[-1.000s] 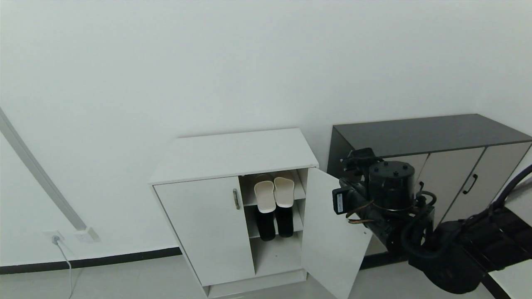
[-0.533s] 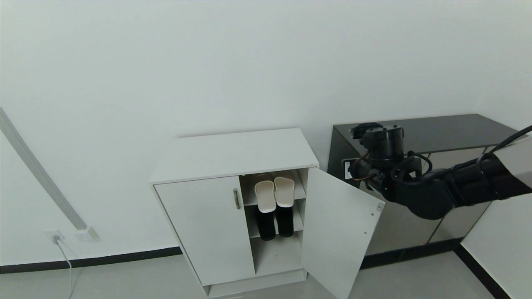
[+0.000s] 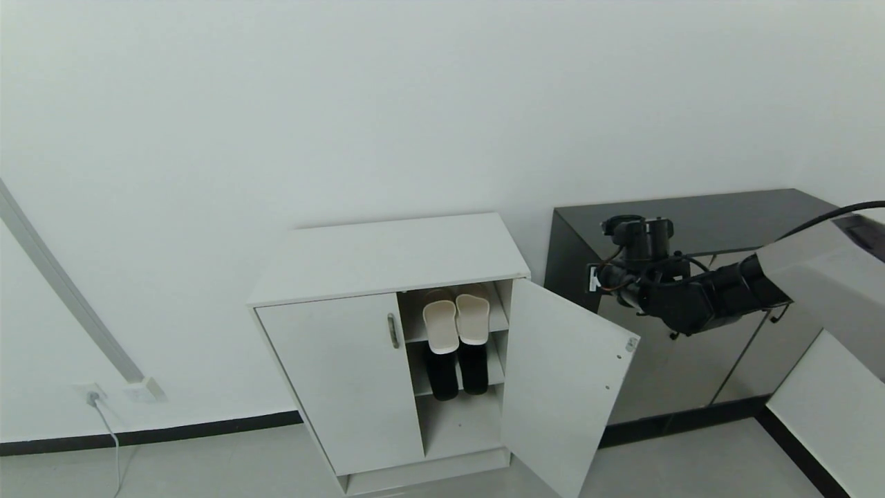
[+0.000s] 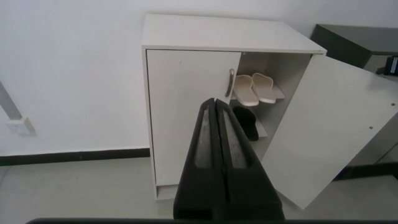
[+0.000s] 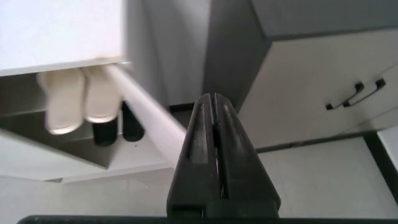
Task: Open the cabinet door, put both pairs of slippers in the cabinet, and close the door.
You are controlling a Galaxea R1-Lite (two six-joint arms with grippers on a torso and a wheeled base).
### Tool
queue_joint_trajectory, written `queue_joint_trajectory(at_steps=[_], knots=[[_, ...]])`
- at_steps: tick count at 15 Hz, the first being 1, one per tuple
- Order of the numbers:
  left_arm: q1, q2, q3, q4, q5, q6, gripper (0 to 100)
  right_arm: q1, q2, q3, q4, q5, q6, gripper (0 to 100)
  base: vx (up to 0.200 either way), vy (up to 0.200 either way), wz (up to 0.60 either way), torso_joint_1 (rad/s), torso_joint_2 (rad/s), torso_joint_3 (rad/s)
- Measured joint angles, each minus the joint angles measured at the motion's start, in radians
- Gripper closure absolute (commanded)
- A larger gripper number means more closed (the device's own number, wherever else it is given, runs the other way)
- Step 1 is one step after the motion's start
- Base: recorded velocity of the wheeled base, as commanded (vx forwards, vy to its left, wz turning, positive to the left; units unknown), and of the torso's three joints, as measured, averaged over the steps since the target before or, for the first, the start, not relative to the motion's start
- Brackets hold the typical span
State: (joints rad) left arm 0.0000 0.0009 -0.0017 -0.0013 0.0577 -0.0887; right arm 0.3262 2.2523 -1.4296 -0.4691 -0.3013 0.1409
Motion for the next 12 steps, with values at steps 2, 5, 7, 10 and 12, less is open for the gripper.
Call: queue_joint_trajectory(at_steps=[2,5,7,10,12], knots=[[0.000,0.000,0.000,0.000,0.000,0.000,100,-0.017,0.045,-0.017,0.000,0.009,0.003,100,0.000,0.000,0.00,0.000,0.00,0.000],[0.000,0.000,0.000,0.000,0.000,0.000,100,-0.028,0.081,-0.021,0.000,0.022,0.023,100,0.000,0.000,0.00,0.000,0.00,0.000],[0.000,0.000,0.000,0.000,0.000,0.000,100,-0.027,0.098,-0.020,-0.001,0.024,0.034,100,0.000,0.000,0.00,0.000,0.00,0.000],[0.000,0.000,0.000,0.000,0.000,0.000,100,-0.028,0.113,-0.010,-0.002,0.025,0.047,100,0.000,0.000,0.00,0.000,0.00,0.000],[0.000,0.000,0.000,0.000,0.000,0.000,100,-0.028,0.124,-0.008,-0.002,0.025,0.052,100,0.000,0.000,0.00,0.000,0.00,0.000]])
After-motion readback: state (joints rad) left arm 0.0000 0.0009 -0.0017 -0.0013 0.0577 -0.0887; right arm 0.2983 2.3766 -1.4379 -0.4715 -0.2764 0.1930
